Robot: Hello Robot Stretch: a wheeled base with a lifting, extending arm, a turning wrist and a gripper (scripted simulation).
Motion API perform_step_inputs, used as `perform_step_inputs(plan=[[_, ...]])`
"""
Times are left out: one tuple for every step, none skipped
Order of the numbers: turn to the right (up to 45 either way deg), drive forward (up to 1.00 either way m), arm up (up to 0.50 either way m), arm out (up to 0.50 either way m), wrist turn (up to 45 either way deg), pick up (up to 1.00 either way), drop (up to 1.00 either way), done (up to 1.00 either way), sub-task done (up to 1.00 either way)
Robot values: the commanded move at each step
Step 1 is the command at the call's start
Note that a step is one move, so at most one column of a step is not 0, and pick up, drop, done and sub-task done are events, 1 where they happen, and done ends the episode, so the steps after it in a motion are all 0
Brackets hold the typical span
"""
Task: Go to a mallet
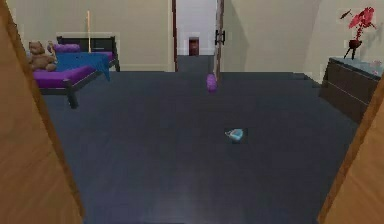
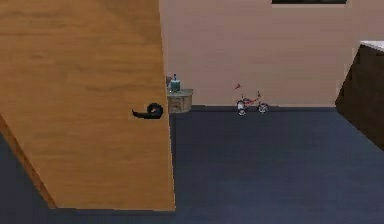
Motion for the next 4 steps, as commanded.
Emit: perform_step_inputs(plan=[[0.0,0.45,0.00,0.00,0.0,0.00,0.00,0.00,0.00],[-18.0,0.00,0.00,0.00,0.0,0.00,0.00,0.00,0.00],[0.0,0.85,0.00,0.00,0.0,0.00,0.00,0.00,0.00],[-24.0,0.00,0.00,0.00,0.0,0.00,0.00,0.00,0.00]])
